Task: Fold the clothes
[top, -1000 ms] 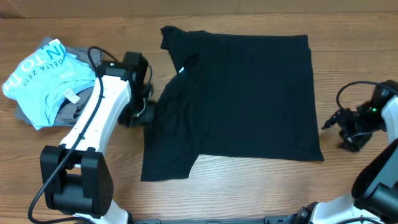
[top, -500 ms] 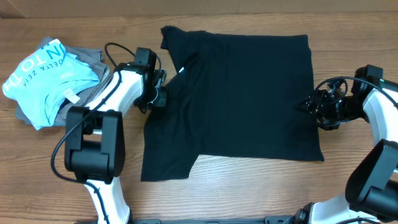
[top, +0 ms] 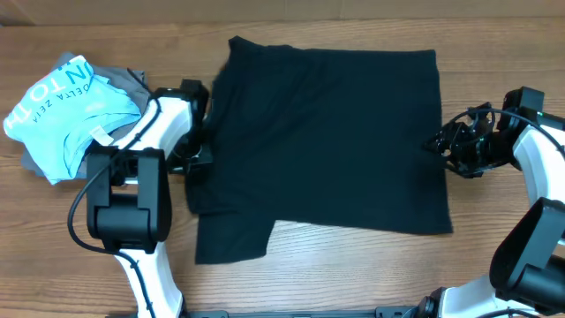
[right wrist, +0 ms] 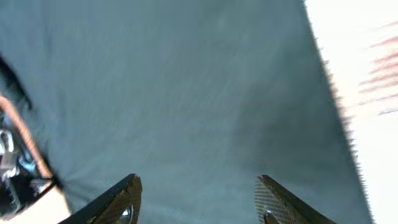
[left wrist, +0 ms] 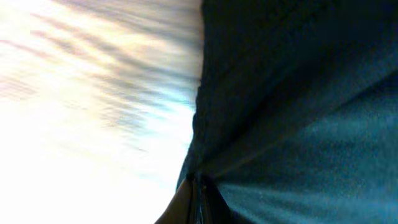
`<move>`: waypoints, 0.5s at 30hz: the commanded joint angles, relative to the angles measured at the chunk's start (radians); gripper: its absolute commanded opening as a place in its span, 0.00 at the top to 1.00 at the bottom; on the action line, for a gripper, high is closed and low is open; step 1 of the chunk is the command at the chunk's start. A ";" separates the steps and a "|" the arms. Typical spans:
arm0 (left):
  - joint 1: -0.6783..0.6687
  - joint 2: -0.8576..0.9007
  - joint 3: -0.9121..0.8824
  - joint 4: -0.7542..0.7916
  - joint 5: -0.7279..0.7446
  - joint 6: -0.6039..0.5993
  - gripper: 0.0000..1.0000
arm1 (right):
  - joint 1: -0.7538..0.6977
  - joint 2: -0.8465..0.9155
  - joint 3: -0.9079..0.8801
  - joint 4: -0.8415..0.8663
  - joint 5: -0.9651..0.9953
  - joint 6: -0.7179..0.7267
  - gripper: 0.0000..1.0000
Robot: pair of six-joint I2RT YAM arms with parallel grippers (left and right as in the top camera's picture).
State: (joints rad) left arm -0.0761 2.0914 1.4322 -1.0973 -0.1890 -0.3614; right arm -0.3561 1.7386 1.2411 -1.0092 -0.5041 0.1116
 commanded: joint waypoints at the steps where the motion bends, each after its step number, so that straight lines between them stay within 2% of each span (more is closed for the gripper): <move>1: 0.015 0.038 -0.022 -0.012 -0.069 -0.066 0.91 | 0.023 -0.027 -0.046 0.049 0.068 0.072 0.38; 5: 0.016 0.021 0.010 -0.042 -0.069 -0.065 0.86 | 0.030 -0.027 -0.087 0.108 0.130 0.101 0.38; 8: 0.017 -0.017 0.061 -0.071 -0.069 -0.061 0.77 | 0.030 -0.026 -0.126 0.168 0.156 0.146 0.48; 12: 0.017 -0.080 0.142 -0.081 -0.035 -0.036 0.48 | 0.030 -0.026 -0.198 0.263 0.159 0.202 0.69; 14: 0.017 -0.109 0.171 -0.081 -0.027 -0.022 0.34 | 0.030 -0.024 -0.242 0.322 0.181 0.247 0.73; 15: 0.017 -0.121 0.183 -0.080 -0.024 -0.018 0.28 | 0.030 -0.023 -0.264 0.349 0.193 0.271 0.78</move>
State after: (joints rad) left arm -0.0635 2.0613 1.5509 -1.1782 -0.2241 -0.3977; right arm -0.3290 1.7382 1.0264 -0.6937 -0.3538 0.2939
